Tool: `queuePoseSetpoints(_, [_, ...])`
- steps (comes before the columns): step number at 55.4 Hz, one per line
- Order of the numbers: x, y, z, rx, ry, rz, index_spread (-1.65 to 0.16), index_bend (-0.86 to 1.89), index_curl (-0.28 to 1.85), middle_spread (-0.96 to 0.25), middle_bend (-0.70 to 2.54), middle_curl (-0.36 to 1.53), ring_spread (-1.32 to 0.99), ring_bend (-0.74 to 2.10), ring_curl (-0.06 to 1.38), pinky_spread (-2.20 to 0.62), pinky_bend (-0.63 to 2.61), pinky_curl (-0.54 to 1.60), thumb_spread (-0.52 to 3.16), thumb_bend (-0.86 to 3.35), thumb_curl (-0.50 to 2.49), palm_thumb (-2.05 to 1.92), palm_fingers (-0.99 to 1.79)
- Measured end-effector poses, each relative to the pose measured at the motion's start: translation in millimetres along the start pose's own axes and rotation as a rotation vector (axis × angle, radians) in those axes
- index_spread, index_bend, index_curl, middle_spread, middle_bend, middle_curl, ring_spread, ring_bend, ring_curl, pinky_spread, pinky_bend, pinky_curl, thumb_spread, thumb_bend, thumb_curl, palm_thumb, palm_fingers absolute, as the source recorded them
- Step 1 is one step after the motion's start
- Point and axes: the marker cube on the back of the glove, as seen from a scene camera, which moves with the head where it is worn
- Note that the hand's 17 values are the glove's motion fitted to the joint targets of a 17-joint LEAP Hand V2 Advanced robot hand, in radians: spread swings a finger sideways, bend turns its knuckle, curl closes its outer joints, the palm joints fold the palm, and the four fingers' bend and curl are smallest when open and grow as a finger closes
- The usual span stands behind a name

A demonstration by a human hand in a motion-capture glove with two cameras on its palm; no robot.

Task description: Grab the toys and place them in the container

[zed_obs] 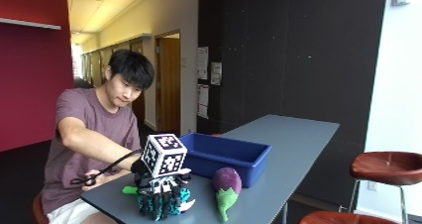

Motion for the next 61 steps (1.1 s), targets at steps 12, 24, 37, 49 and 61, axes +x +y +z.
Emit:
queuePoseSetpoints(12, [2.0, -11.5, 0.4, 0.077, -0.040, -0.019, -0.09, 0.06, 0.03, -0.06, 0.70, 0.51, -0.23, 1.29, 0.40, -0.20, 1.25, 0.35, 1.33, 0.04, 0.27, 0.13, 0.42])
queuePoseSetpoints(24, [2.7, -13.7, 1.9, 0.015, -0.201, -0.094, -0.16, 0.19, 0.02, -0.19, 0.96, 0.66, -0.30, 1.51, 0.51, -0.33, 1.24, 0.38, 1.42, 0.21, 0.38, 0.48, 0.91])
queuePoseSetpoints(37, [-1.9, 5.6, -46.4, 0.036, -0.246, -0.099, -0.28, 0.68, 0.11, -0.24, 1.12, 0.79, -0.31, 1.42, 0.52, -0.37, 1.00, 0.37, 1.04, 0.19, 0.58, 0.60, 1.16])
queuePoseSetpoints(49, [-46.5, 65.9, -156.5, 0.244, -0.236, -0.192, -0.31, 0.95, 0.21, -0.24, 1.17, 0.85, -0.31, 1.43, 0.55, -0.38, 1.00, 0.41, 0.79, 0.16, 0.71, 0.62, 1.11])
queuePoseSetpoints(61, [-140.1, 143.6, -227.9, 0.383, -0.221, -0.358, -0.33, 1.03, 0.27, -0.23, 1.19, 0.88, -0.31, 1.45, 0.57, -0.38, 1.04, 0.45, 0.64, 0.14, 0.82, 0.62, 1.07])
